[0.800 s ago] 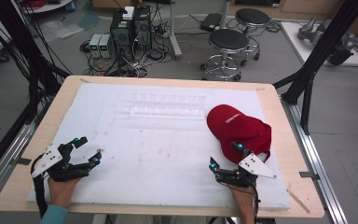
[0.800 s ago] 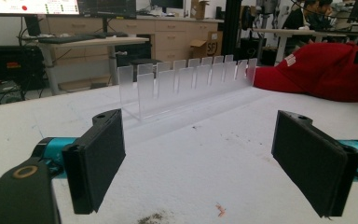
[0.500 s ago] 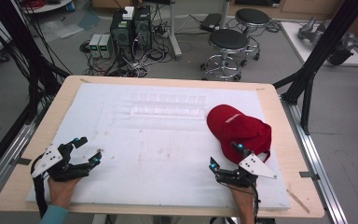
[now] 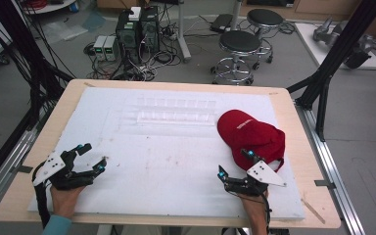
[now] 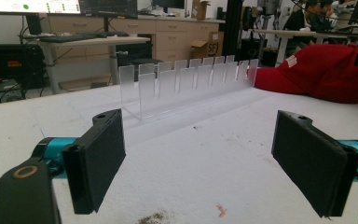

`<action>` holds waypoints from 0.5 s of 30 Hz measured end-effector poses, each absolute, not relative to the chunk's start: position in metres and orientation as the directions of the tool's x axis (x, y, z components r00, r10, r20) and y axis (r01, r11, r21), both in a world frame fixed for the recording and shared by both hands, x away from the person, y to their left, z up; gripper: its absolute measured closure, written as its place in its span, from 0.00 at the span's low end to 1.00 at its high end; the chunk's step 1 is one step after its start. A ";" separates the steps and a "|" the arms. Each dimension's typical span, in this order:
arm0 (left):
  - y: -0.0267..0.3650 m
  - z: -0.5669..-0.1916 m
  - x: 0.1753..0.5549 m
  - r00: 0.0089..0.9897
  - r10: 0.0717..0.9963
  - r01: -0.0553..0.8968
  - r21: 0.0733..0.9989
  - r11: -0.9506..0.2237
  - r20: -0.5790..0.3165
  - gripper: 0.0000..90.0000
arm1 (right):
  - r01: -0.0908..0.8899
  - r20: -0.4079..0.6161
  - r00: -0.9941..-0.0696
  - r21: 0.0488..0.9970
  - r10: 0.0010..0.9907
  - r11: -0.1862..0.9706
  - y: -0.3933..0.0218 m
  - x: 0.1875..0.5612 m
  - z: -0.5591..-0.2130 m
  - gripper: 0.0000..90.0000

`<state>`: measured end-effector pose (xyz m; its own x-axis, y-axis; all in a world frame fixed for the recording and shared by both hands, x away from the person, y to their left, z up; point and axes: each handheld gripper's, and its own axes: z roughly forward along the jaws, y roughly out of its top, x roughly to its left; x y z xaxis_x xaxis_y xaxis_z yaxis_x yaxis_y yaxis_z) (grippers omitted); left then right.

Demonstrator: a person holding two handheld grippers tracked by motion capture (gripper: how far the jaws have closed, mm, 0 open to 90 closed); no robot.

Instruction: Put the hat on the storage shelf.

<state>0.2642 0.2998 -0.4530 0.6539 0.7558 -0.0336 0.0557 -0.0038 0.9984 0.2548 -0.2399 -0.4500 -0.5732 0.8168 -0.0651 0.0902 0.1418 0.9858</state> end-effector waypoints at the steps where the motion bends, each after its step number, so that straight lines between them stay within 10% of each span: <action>1: 0.300 -0.453 0.264 0.654 0.755 0.057 0.998 -0.005 -0.034 0.19 | 0.097 -0.065 -0.576 0.984 0.815 0.147 -0.240 0.255 -0.449 0.05; 15: 0.299 -0.453 0.265 0.654 0.756 0.061 0.998 -0.008 -0.034 0.19 | 0.063 -0.092 -0.553 0.986 0.828 0.152 -0.268 0.262 -0.392 0.05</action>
<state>0.2646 0.2992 -0.4529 0.6540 0.7557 -0.0338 0.0607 -0.0079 0.9981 0.2621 -0.2683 -0.3917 -0.5531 0.8280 -0.0924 0.0632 0.1523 0.9863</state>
